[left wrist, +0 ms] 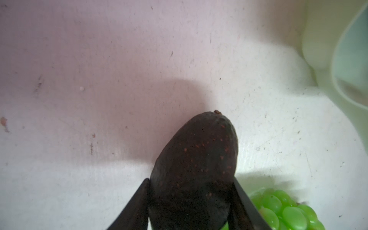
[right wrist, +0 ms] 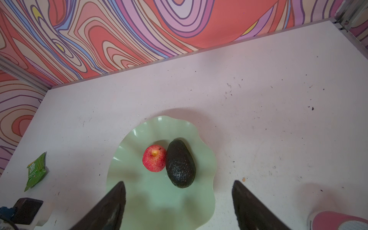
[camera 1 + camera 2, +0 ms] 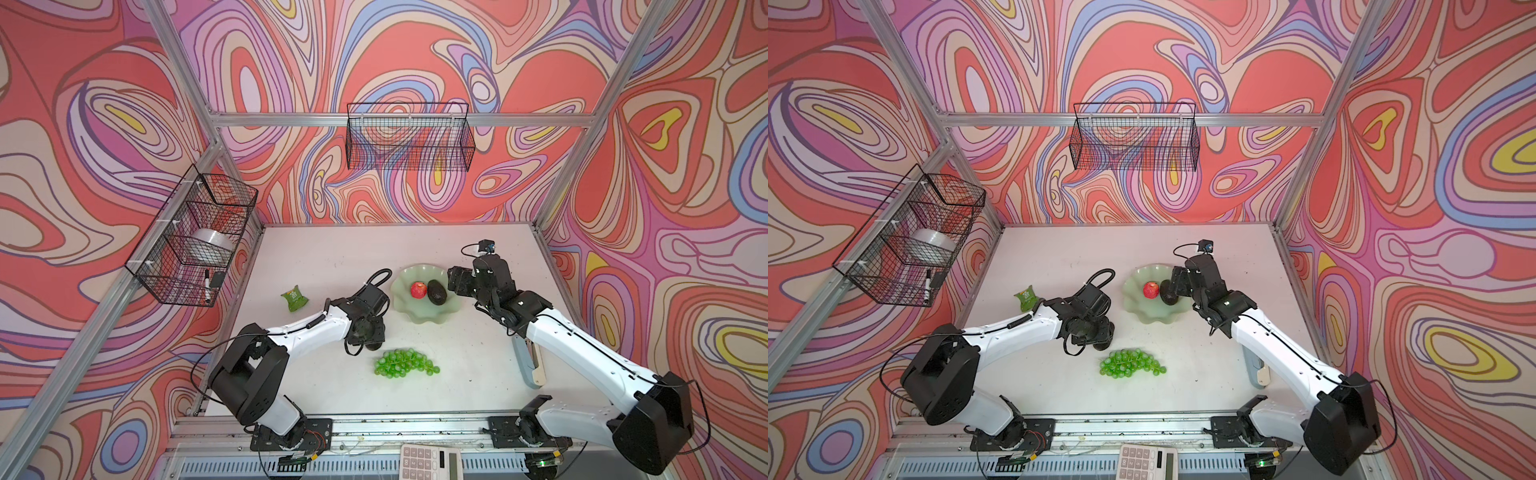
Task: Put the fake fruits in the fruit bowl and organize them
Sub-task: 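Place the avocado in the bowl with the left gripper and release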
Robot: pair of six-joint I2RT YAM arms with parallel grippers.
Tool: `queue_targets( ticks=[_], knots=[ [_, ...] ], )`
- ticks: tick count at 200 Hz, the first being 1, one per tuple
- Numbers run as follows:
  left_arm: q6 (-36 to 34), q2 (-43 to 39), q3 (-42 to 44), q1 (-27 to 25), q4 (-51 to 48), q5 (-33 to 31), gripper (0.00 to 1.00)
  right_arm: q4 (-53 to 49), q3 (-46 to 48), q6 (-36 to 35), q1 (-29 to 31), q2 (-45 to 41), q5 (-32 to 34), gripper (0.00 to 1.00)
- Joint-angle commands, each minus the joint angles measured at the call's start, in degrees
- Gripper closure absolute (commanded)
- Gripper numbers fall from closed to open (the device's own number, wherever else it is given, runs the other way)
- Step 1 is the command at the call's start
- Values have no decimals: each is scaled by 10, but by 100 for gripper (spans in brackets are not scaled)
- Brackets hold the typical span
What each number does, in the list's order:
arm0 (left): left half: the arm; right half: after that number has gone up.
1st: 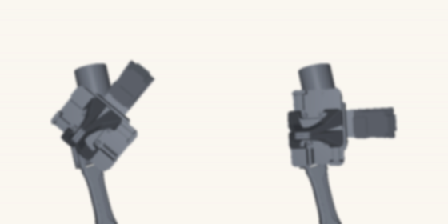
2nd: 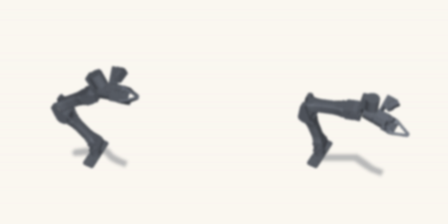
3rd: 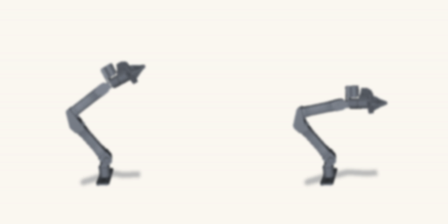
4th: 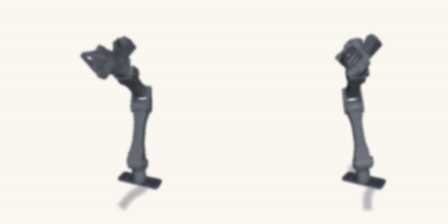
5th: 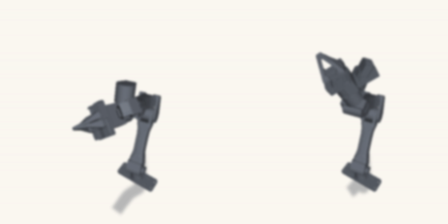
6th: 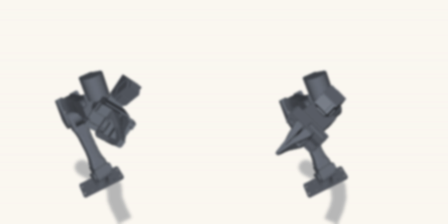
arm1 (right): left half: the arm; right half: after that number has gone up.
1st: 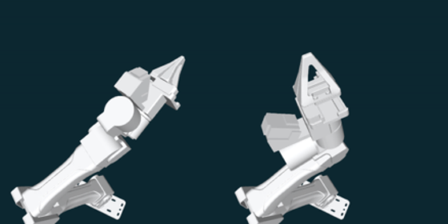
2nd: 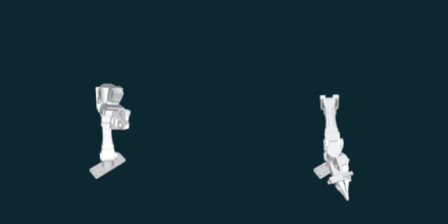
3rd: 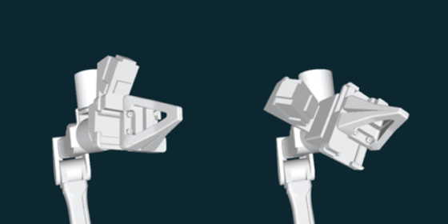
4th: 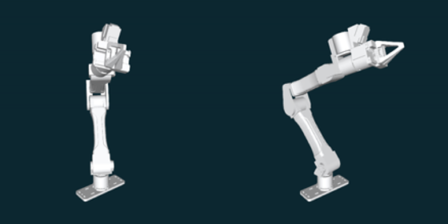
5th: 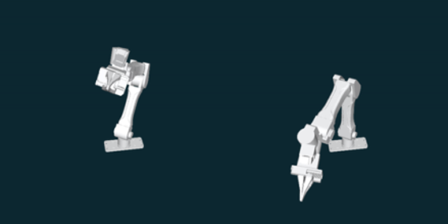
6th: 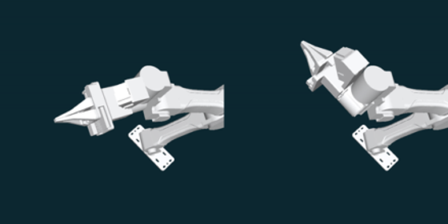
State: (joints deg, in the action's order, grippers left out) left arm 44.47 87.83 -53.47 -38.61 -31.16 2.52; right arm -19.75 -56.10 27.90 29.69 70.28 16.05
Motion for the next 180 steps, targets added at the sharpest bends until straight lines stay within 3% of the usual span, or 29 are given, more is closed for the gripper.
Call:
queue_targets(
  ticks=[1, 35, 107, 180],
  knots=[
    [-22, -37, -56, -1, -28, -12, 53, 3, 7, 0, -2, -13, 11, 14],
    [-48, -18, -145, -1, -19, -12, 53, 2, 12, 0, -1, -22, 16, 13],
    [-20, 140, -266, -1, 56, 17, 53, -11, 20, 0, -2, -44, 23, 13],
    [43, 209, -260, -3, 100, 29, 50, -7, 34, -3, -1, -48, 21, 13]
  ],
)
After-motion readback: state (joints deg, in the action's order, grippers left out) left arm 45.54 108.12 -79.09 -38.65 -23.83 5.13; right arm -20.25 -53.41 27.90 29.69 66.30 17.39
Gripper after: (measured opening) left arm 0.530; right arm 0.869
